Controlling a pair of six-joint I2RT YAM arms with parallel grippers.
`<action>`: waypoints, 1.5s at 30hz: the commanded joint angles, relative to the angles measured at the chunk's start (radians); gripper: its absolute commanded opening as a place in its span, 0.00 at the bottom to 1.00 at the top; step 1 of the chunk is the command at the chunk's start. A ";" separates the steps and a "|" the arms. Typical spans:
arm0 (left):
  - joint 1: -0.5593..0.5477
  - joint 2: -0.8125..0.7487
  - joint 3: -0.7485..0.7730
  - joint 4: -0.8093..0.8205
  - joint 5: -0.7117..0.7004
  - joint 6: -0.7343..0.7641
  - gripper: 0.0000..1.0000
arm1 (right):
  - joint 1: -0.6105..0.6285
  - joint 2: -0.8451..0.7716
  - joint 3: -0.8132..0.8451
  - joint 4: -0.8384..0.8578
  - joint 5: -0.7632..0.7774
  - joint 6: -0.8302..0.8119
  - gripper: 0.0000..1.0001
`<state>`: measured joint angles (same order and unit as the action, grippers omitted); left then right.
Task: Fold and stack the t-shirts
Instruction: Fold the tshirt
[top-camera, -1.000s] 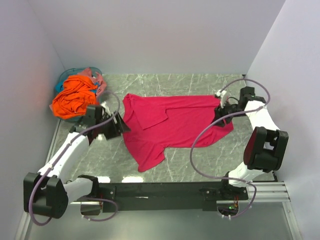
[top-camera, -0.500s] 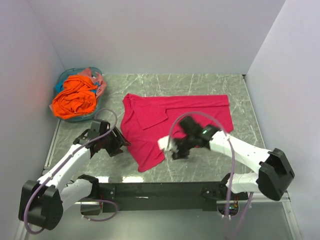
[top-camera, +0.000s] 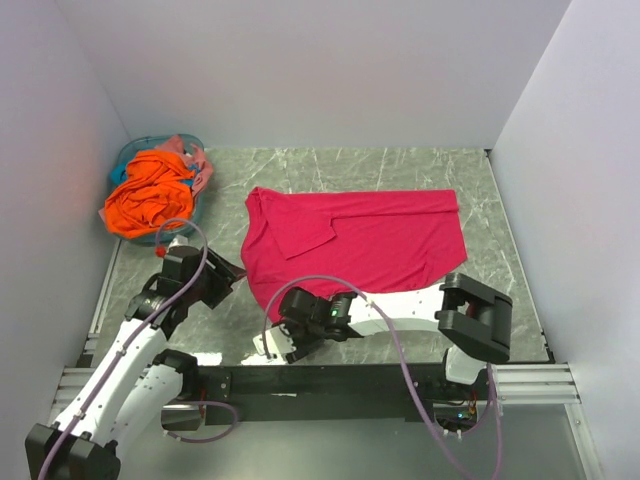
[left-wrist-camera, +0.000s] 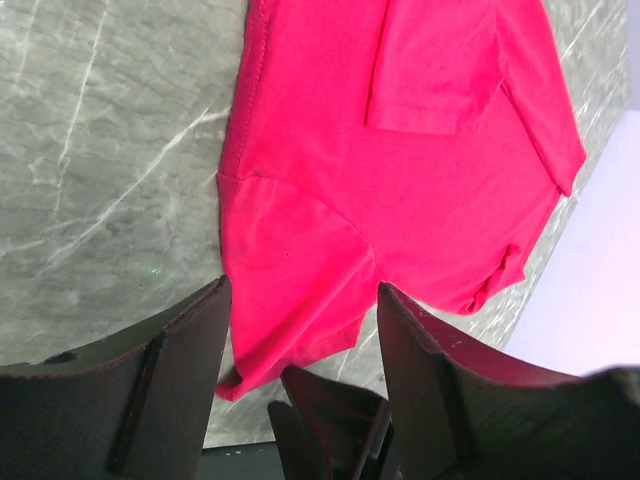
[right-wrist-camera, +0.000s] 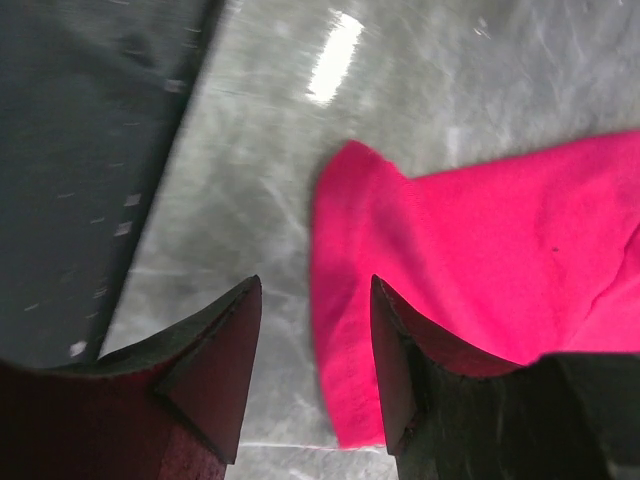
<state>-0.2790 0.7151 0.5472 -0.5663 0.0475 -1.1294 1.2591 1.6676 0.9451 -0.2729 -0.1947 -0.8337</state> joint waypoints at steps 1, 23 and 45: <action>0.000 -0.031 -0.006 -0.021 -0.041 -0.024 0.65 | -0.003 0.010 0.043 0.070 0.075 0.038 0.54; 0.000 -0.062 -0.006 0.015 0.035 0.075 0.63 | -0.159 -0.066 0.003 0.002 -0.067 0.045 0.00; -0.222 0.122 -0.070 0.181 0.365 0.192 0.52 | -0.444 -0.308 0.101 -0.477 -0.417 -0.156 0.44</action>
<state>-0.3950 0.7952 0.4641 -0.3996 0.4057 -0.9546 0.9092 1.4601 0.9997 -0.6407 -0.5220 -0.9417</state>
